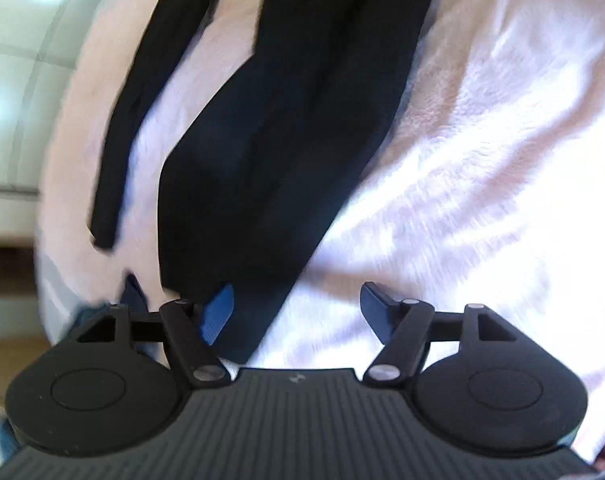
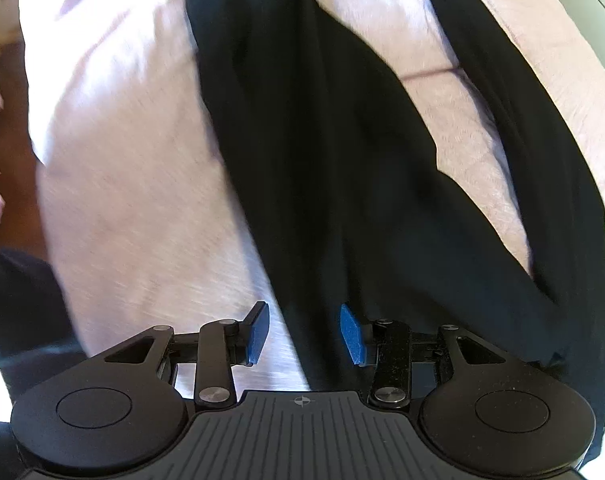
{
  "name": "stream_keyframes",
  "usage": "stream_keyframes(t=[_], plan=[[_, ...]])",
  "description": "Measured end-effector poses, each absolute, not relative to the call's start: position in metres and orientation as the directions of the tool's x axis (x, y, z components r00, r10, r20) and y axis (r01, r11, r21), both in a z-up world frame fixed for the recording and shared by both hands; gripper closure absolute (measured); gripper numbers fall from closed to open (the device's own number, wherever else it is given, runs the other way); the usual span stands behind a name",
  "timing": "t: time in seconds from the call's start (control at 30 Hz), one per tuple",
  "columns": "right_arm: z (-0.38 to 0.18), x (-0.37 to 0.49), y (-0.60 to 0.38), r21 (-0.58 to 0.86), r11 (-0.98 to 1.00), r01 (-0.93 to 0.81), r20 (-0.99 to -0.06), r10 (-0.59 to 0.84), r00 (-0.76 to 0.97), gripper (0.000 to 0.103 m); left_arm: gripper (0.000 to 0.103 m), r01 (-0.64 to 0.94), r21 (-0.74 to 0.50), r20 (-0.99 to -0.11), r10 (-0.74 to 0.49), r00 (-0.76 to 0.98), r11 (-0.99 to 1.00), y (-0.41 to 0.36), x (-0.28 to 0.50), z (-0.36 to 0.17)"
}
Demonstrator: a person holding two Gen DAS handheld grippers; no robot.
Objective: Fold clothes
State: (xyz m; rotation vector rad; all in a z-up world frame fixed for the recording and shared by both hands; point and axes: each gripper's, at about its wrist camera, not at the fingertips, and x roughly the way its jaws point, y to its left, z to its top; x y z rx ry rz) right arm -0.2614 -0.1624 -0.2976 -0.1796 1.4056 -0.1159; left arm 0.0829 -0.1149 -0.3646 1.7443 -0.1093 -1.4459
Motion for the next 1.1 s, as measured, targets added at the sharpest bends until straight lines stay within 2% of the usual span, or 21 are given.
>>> stream_keyframes(t=[0.03,0.07,0.1,0.13,0.2,0.23,0.27,0.4,0.53,0.57,0.63,0.7,0.73,0.8,0.83,0.97,1.1], plan=[[-0.303,-0.263,-0.164,-0.207,0.977,-0.041,-0.968,-0.199,0.156,0.060,0.042,0.425,0.674,-0.738,-0.573,0.356,-0.604,-0.121,0.082,-0.373],[-0.309,-0.266,-0.165,-0.220,0.974,-0.056,-0.966,-0.210,0.150,0.060,0.052,0.436,0.694,-0.719,-0.582,0.380,-0.573,-0.128,0.083,-0.377],[-0.314,-0.268,-0.166,-0.231,0.970,-0.070,-0.964,-0.219,0.149,0.060,0.084,0.467,0.696,-0.716,-0.573,0.398,-0.545,-0.135,0.086,-0.376],[-0.316,-0.271,-0.167,-0.239,0.968,-0.082,-0.962,-0.224,0.154,0.060,0.095,0.493,0.694,-0.718,-0.562,0.412,-0.525,-0.140,0.090,-0.370],[-0.317,-0.276,-0.173,-0.242,0.966,-0.088,-0.960,-0.225,0.168,0.060,0.099,0.536,0.676,-0.733,-0.530,0.425,-0.505,-0.142,0.098,-0.348],[-0.313,-0.278,-0.176,-0.233,0.969,-0.078,-0.961,-0.217,0.171,0.068,0.100,0.553,0.660,-0.749,-0.508,0.427,-0.508,-0.139,0.101,-0.334],[-0.309,-0.280,-0.180,-0.223,0.972,-0.067,-0.962,-0.209,0.174,0.103,0.100,0.565,0.634,-0.772,-0.475,0.422,-0.529,-0.133,0.103,-0.317],[-0.271,-0.288,-0.188,-0.118,0.991,-0.057,-0.972,-0.104,0.213,0.102,0.100,0.593,0.508,-0.859,-0.312,0.407,-0.625,-0.099,0.100,-0.275],[-0.269,-0.291,-0.190,-0.090,0.994,-0.070,-0.978,-0.074,0.197,0.102,0.097,0.606,0.434,-0.886,-0.193,0.422,-0.667,-0.075,0.096,-0.307],[-0.277,-0.291,-0.188,-0.094,0.993,-0.075,-0.979,-0.079,0.189,0.101,0.096,0.595,0.405,-0.891,-0.155,0.427,-0.694,-0.069,0.093,-0.320],[-0.285,-0.295,-0.183,-0.082,0.993,-0.088,-0.984,-0.067,0.165,0.091,0.089,0.585,0.364,-0.898,-0.108,0.426,-0.724,-0.056,0.091,-0.331],[-0.292,-0.299,-0.177,-0.065,0.993,-0.102,-0.989,-0.050,0.140,0.079,0.087,0.589,0.336,-0.905,-0.078,0.418,-0.735,-0.047,0.091,-0.332],[-0.291,-0.303,-0.176,-0.055,0.995,-0.088,-0.989,-0.042,0.139,0.077,0.087,0.615,0.330,-0.911,-0.071,0.407,-0.716,-0.047,0.094,-0.326],[-0.283,-0.315,-0.182,-0.040,0.999,-0.007,-0.988,-0.038,0.150,0.056,0.084,0.670,0.328,-0.921,-0.066,0.385,-0.666,-0.054,0.101,-0.311],[-0.279,-0.321,-0.186,-0.035,0.999,0.038,-0.987,-0.040,0.153,0.052,0.081,0.686,0.336,-0.922,-0.077,0.379,-0.646,-0.060,0.102,-0.303],[-0.260,-0.344,-0.214,-0.021,0.967,0.255,-0.983,-0.066,0.169,0.050,0.073,0.692,0.391,-0.914,-0.169,0.368,-0.607,-0.094,0.099,-0.278],[-0.237,-0.377,-0.251,-0.037,0.866,0.499,-0.968,-0.155,0.197,0.050,0.070,0.659,0.423,-0.906,-0.276,0.322,-0.622,-0.151,0.068,-0.273]])
